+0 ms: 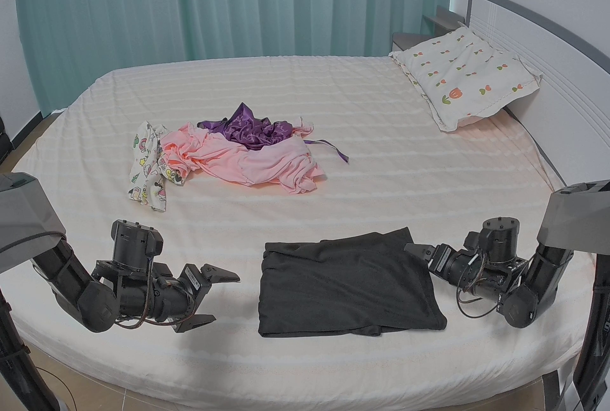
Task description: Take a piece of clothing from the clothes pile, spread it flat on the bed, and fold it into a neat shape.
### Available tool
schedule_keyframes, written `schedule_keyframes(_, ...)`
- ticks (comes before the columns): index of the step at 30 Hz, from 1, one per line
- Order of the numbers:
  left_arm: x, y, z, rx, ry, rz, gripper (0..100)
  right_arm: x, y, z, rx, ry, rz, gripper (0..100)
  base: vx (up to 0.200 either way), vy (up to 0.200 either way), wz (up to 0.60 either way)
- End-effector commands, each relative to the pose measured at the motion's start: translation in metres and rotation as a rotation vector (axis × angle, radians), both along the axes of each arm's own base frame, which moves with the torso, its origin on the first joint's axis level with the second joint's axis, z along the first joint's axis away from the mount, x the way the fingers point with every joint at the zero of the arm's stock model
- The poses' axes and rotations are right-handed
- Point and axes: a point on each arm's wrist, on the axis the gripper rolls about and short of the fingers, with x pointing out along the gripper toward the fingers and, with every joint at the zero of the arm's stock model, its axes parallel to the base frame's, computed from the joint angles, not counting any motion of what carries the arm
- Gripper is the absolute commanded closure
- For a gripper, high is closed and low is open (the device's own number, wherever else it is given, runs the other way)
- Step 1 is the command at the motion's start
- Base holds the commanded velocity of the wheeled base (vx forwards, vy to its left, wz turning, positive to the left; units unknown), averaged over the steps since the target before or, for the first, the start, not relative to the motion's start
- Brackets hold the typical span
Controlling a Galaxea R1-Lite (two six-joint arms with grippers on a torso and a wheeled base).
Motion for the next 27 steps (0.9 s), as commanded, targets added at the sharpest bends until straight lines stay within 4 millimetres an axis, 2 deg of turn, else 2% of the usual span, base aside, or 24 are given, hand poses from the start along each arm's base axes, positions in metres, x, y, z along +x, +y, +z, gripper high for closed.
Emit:
schedule_keyframes(1, 0.0, 0.0, 0.0, 0.0, 0.001, 0.0, 0, 0.036, 0.013, 0.005, 0.005, -0.027, 0.004, 0, 0.0, 0.0, 0.0)
schedule_keyframes(3, 0.0, 0.0, 0.0, 0.0, 0.001, 0.0, 0, 0.05, 0.017, 0.005, -0.009, -0.04, 0.012, 0, 0.0, 0.0, 0.0)
schedule_keyframes(8, -0.001, 0.0, -0.001, 0.001, 0.006, 0.0, 0, 0.071, 0.021, 0.004, -0.042, -0.052, 0.023, 0, 0.0, 0.0, 0.0)
schedule_keyframes(13, -0.001, 0.0, -0.001, 0.002, 0.005, -0.002, 0, 0.079, 0.027, -0.006, -0.049, -0.042, 0.033, 0, 0.0, 0.0, 0.0)
schedule_keyframes(21, -0.001, 0.0, -0.001, 0.002, 0.005, -0.004, 0, 0.088, 0.031, -0.011, -0.054, -0.041, 0.038, 0, 0.0, 0.0, 0.0)
schedule_keyframes(22, -0.001, 0.0, -0.001, 0.002, 0.005, -0.004, 0, 0.091, 0.029, -0.012, -0.054, -0.042, 0.032, 100, 0.0, 0.0, 0.0)
schedule_keyframes(27, -0.001, 0.0, -0.001, 0.002, 0.005, -0.004, 0, 0.096, 0.019, -0.012, -0.041, -0.041, 0.005, 100, 0.0, 0.0, 0.0)
